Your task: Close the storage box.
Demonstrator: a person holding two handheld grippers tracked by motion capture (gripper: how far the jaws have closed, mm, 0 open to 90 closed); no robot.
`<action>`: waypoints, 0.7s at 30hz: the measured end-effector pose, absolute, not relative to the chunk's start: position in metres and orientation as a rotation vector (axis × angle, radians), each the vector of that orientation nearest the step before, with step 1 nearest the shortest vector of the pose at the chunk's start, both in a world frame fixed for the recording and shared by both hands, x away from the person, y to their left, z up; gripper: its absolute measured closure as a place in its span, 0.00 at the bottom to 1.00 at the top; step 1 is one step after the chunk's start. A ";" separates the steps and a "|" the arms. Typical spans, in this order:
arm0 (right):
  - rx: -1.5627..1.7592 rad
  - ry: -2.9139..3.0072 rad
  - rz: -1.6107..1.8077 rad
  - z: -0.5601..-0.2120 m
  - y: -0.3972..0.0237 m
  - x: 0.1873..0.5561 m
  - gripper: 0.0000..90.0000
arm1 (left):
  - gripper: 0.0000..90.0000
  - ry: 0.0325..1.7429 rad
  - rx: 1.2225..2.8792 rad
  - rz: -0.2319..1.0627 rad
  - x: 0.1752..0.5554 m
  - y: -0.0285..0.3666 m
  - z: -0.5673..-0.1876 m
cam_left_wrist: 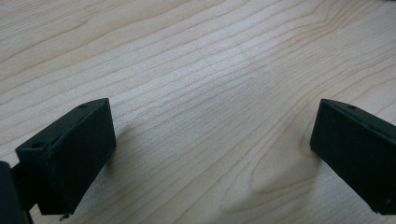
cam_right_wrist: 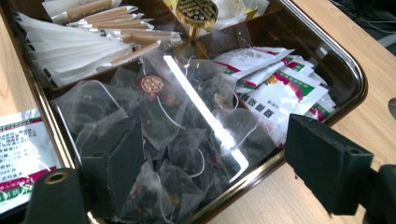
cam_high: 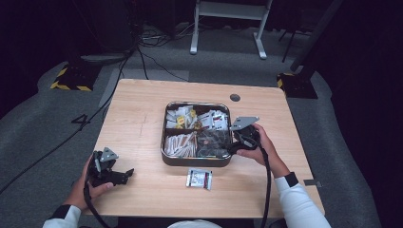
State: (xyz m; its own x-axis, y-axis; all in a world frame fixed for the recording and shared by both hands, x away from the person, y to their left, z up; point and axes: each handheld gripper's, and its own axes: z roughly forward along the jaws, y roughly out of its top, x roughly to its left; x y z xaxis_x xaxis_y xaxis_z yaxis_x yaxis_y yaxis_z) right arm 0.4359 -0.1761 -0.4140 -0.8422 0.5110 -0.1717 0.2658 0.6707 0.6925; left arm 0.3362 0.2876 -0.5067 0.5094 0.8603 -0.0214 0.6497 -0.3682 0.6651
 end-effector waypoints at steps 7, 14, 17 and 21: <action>0.626 2.526 0.972 -0.415 -0.185 0.431 0.23 | 0.00 1.229 2.135 0.442 0.336 0.288 -0.507; 0.640 2.522 0.972 -0.417 -0.195 0.427 0.23 | 0.00 1.228 2.135 0.441 0.336 0.288 -0.507; 0.645 2.520 0.967 -0.418 -0.199 0.425 0.23 | 0.00 1.229 2.135 0.441 0.336 0.288 -0.507; 0.648 2.524 0.965 -0.419 -0.205 0.423 0.23 | 0.00 1.228 2.135 0.441 0.336 0.288 -0.507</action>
State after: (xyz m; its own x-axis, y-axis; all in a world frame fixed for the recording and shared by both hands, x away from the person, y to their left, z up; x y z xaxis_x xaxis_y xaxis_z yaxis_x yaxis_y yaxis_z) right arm 0.4226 -0.2047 -0.4193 -0.8296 0.5330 -0.1660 0.2862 0.6614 0.6933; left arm 0.3362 0.2877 -0.5067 0.5097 0.8601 -0.0216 0.6499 -0.3684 0.6648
